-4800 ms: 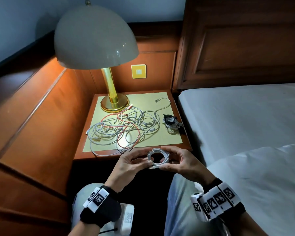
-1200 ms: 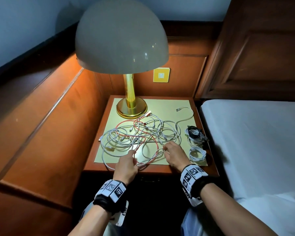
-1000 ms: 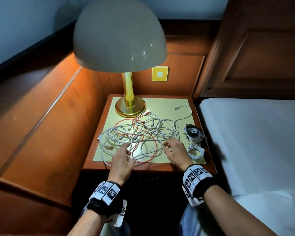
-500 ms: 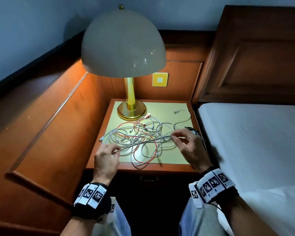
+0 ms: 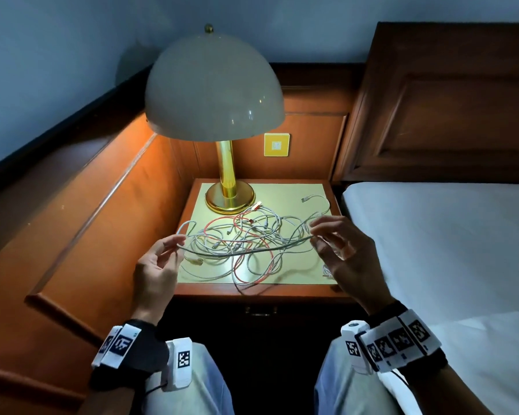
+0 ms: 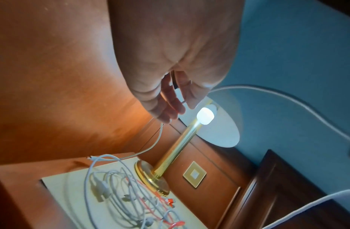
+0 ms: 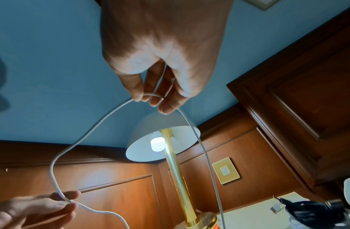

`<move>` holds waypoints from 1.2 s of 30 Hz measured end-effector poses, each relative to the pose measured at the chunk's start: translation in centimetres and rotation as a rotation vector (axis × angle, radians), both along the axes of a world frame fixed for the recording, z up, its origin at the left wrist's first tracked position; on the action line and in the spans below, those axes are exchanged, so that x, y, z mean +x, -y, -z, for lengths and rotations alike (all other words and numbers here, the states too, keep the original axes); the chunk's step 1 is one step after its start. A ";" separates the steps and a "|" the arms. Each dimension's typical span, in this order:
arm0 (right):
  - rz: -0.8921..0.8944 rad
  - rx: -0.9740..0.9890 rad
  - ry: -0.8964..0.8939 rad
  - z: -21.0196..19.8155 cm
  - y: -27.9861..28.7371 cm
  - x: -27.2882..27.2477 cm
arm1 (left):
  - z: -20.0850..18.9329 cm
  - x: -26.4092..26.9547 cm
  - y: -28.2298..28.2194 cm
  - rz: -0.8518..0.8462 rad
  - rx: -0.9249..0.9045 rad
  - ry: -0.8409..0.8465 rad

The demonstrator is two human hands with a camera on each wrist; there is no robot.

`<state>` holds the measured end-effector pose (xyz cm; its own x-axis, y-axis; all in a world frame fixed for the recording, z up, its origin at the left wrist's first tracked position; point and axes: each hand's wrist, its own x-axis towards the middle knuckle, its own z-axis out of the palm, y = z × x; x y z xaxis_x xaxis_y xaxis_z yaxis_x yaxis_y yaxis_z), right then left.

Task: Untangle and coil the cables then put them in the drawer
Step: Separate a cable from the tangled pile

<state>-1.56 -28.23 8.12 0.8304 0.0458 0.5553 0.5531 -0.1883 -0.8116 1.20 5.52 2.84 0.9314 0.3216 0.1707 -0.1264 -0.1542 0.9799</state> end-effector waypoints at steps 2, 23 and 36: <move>-0.019 0.022 0.026 -0.8 0.3 -0.4 | -1.1 -1.0 0.2 0.019 -0.092 -0.010; 0.058 0.144 -0.442 1.9 -0.9 2.8 | -0.5 -8.5 2.9 0.492 -0.215 -0.276; -0.072 0.371 -0.709 -1.0 -2.1 9.3 | 2.3 -9.6 6.3 0.614 -0.113 -0.523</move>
<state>7.72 -26.08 9.10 0.9931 0.0286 -0.1135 -0.1168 0.1791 -0.9769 -8.40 -0.81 0.58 0.8977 -0.2828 -0.3380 0.3220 -0.1027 0.9411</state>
